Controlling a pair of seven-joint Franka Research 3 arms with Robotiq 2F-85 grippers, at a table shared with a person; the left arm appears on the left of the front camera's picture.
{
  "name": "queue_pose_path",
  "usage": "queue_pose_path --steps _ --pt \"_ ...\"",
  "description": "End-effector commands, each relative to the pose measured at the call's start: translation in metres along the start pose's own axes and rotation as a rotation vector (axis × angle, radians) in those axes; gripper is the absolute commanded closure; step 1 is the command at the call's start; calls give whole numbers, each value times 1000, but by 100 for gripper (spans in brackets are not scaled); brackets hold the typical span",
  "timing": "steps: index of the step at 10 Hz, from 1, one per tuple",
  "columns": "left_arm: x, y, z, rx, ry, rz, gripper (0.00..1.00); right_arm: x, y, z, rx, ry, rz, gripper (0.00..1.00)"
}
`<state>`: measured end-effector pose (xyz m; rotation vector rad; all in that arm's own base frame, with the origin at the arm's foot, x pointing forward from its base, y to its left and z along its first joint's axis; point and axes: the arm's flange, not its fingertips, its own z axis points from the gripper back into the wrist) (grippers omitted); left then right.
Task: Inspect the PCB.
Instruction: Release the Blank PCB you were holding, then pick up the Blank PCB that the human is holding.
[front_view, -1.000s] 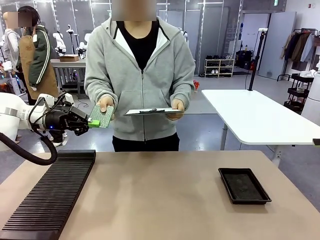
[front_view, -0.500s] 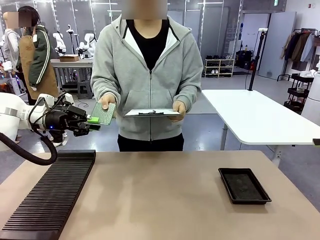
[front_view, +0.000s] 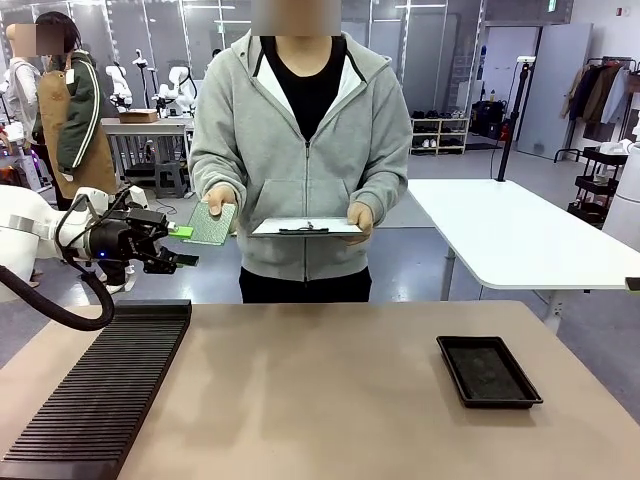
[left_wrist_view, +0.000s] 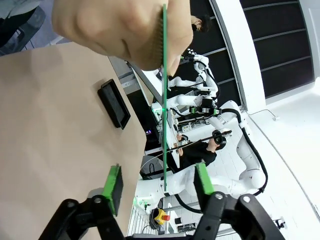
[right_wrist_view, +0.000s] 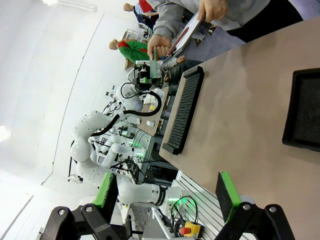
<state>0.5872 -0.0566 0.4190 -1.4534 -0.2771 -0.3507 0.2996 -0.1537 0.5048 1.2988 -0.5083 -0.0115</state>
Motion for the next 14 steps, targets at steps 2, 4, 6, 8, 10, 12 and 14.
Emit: queue_pose_path --steps 2,4,6,8,10,12,14 --pt "1 1 3 -27 17 -22 0 3 1 -1 12 -10 21 0" --pt "2 2 4 -21 5 -5 0 3 1 -1 12 -10 21 0" --pt "0 0 1 -3 1 1 0 3 1 -1 12 -10 21 0" --pt "0 0 1 -3 1 1 0 3 1 -1 12 -10 21 0" --pt "0 0 1 -3 1 1 0 3 1 -1 12 -10 21 0" --pt "0 0 1 -3 1 1 0 3 1 -1 12 -10 21 0" --pt "0 0 1 -3 1 1 0 3 1 -1 12 -10 21 0"
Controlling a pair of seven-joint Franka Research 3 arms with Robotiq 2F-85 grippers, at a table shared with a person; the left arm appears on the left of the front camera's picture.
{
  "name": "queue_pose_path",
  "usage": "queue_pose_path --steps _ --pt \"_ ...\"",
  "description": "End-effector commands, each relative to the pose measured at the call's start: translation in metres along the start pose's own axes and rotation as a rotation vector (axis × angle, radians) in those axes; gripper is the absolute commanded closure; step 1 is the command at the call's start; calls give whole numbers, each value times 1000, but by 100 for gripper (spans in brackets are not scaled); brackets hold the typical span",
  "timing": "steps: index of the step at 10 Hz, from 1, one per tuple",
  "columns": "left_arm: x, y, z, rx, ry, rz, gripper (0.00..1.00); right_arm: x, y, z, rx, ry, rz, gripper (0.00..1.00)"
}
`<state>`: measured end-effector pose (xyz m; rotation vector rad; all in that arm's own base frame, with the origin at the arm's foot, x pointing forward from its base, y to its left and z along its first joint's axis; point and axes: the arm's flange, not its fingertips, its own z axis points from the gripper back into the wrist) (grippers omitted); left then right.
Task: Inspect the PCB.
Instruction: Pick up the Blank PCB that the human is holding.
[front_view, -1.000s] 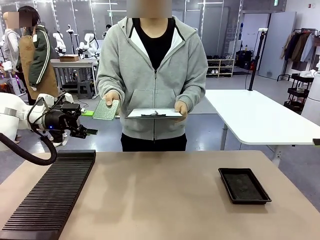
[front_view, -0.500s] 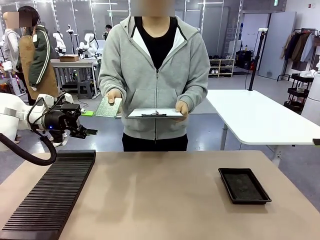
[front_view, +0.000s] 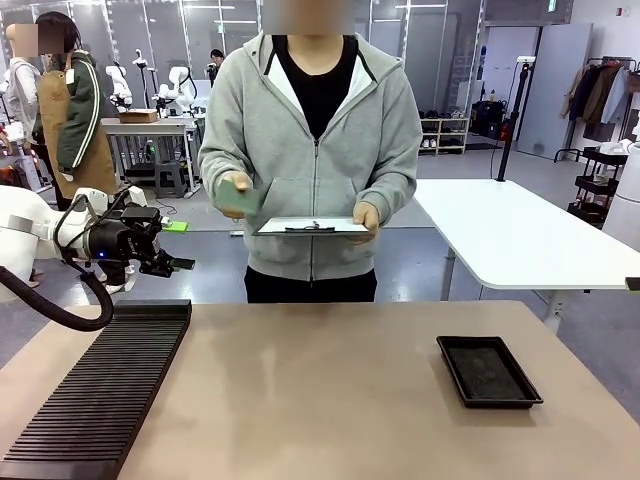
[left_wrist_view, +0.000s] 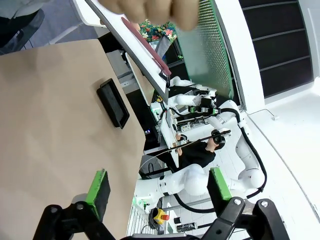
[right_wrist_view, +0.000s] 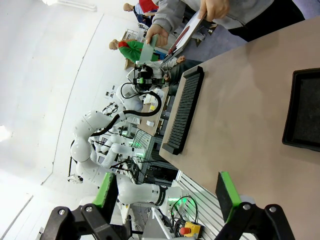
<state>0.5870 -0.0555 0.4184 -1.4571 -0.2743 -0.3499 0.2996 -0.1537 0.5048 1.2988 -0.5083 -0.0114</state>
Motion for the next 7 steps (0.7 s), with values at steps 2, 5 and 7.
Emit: queue_pose_path --steps 2,5,7 --pt "0 -1 0 1 0 -2 0 3 1 -1 12 -10 21 0" --pt "27 -65 -11 279 68 -139 0 3 1 -1 12 -10 21 0" --pt "-12 -111 1 331 27 -74 0 3 1 -1 12 -10 21 0"
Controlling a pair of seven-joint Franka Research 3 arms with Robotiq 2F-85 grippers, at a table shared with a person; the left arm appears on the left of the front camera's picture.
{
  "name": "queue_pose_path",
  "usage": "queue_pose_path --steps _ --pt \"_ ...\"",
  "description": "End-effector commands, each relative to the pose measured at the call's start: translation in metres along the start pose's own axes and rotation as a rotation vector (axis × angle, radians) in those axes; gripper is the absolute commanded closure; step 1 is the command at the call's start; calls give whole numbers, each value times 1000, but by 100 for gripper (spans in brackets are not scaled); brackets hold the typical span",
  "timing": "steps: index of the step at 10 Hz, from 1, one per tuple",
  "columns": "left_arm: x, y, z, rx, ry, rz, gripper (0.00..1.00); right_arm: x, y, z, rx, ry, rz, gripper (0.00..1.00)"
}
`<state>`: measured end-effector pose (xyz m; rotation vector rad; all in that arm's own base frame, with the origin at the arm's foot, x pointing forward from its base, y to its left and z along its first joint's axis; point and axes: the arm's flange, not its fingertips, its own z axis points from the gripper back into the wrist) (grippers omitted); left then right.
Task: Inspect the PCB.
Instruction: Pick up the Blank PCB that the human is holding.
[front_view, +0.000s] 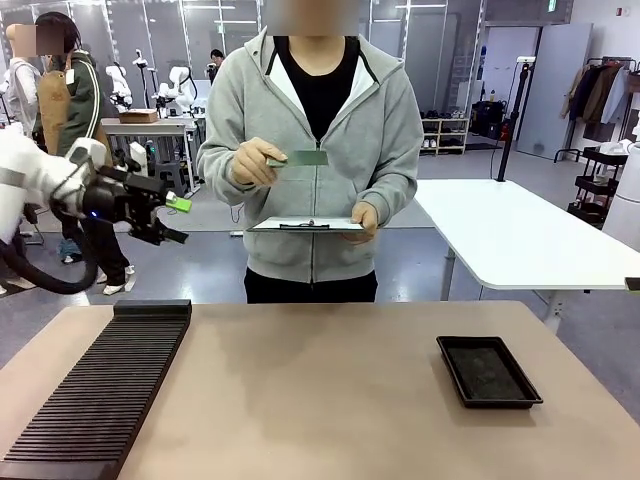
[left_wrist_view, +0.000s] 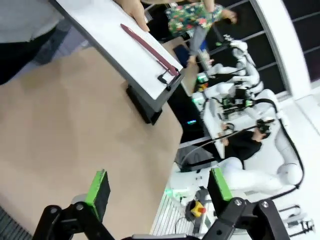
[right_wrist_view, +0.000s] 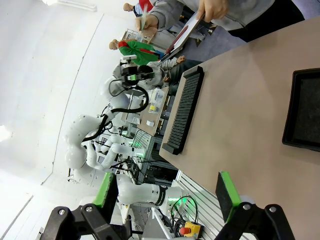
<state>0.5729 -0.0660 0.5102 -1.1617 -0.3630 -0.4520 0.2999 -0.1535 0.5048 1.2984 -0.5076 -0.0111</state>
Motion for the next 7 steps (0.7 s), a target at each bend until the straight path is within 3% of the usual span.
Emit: queue_pose_path --steps 1,5,7 --pt "-54 -35 25 -3 -67 140 0 2 1 -1 12 -10 21 0" --pt "-165 -54 80 -43 -92 212 0 2 1 -1 12 -10 21 0" --pt "-209 -40 100 -112 -118 257 0 2 1 -1 12 -10 21 0"
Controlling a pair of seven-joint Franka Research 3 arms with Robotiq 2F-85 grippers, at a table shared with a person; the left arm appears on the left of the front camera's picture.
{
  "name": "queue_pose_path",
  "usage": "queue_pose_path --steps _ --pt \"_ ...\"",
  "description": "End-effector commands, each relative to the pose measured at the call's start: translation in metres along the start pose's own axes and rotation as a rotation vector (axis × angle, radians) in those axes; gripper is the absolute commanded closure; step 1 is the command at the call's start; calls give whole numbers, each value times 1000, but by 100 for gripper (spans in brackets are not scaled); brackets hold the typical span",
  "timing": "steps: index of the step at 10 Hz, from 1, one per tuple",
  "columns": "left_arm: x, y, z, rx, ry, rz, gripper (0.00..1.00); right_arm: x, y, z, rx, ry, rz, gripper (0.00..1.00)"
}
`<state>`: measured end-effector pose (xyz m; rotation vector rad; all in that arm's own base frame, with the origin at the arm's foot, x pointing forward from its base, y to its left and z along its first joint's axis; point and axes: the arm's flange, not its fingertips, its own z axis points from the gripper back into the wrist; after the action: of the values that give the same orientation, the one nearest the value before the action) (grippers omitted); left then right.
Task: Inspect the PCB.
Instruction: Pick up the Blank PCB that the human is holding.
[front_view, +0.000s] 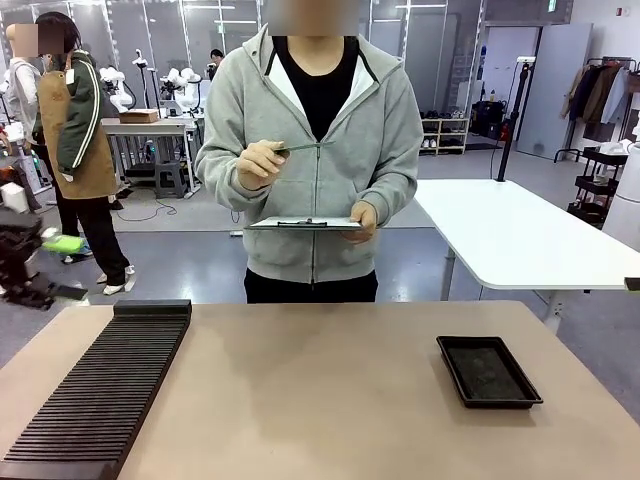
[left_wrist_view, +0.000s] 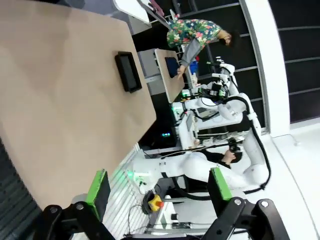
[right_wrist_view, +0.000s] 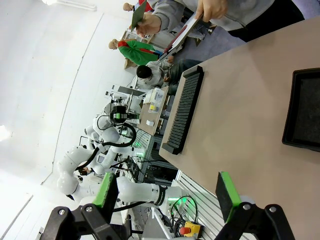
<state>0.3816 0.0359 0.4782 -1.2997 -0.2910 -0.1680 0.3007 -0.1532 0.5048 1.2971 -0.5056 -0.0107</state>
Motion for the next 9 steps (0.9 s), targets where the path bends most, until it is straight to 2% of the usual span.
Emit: queue_pose_path --steps 1,2,4,7,8,9 --pt "-28 18 20 -72 7 -23 0 2 1 0 14 -12 21 0" --pt "-48 30 30 -109 10 12 0 2 1 0 14 -12 21 0" --pt "-77 40 39 -172 22 -8 0 2 1 0 14 -12 21 0" --pt "-78 43 43 -236 -7 -26 0 2 1 0 14 -12 21 0" --pt "-83 44 37 -172 7 4 0 2 1 0 14 -12 21 0" --pt "-83 44 37 -172 7 4 0 2 1 0 14 -12 21 0"
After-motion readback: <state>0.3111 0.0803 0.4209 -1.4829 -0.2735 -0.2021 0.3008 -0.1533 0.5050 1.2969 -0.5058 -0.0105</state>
